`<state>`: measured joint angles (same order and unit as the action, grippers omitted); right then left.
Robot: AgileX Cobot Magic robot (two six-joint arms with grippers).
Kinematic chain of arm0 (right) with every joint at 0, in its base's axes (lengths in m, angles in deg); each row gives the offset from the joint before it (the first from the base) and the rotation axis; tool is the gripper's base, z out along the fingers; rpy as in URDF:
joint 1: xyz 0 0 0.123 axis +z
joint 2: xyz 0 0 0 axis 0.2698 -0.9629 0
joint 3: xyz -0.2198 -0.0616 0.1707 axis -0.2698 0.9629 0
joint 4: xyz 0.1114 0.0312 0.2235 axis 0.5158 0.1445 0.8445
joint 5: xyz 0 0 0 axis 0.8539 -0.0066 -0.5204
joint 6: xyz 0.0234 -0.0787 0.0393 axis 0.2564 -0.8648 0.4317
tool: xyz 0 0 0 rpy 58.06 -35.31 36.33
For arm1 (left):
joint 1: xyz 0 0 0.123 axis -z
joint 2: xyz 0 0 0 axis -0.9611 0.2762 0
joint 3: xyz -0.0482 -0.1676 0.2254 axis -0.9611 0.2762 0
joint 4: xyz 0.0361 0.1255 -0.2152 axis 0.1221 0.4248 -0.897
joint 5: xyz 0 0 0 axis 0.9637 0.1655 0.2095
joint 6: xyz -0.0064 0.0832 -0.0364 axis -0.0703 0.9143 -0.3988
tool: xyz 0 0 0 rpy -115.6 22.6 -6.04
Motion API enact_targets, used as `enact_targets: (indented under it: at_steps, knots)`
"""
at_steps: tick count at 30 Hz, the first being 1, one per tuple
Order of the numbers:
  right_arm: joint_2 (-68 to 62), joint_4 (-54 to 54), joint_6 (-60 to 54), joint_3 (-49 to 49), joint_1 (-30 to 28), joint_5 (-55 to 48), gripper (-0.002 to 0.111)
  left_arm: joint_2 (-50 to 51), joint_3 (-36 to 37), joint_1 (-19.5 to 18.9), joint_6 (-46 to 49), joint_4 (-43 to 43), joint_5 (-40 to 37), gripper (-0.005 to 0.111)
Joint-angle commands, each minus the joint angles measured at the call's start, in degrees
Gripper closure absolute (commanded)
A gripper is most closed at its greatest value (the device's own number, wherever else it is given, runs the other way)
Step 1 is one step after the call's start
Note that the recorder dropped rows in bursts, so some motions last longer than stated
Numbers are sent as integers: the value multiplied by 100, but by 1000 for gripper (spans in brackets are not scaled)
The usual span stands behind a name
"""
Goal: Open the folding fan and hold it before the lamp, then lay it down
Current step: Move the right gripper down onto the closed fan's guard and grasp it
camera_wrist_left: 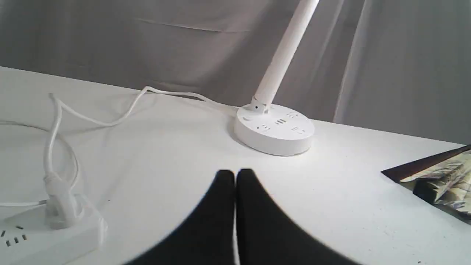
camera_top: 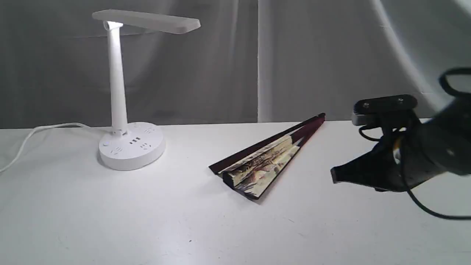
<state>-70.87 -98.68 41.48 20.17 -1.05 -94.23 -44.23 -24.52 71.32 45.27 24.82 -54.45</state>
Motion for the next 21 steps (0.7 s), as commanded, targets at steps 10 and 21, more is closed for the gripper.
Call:
enact_targets:
  at_steps: [10, 21]
  knots:
    - [-1264, 3378, -2894, -2675, 34, -2253, 108, -26, 23, -6, -37, -27, 13, 107]
    - [-2302, 3148, -3232, -4920, 408, -4247, 108, -26, 23, -6, -37, -27, 13, 107]
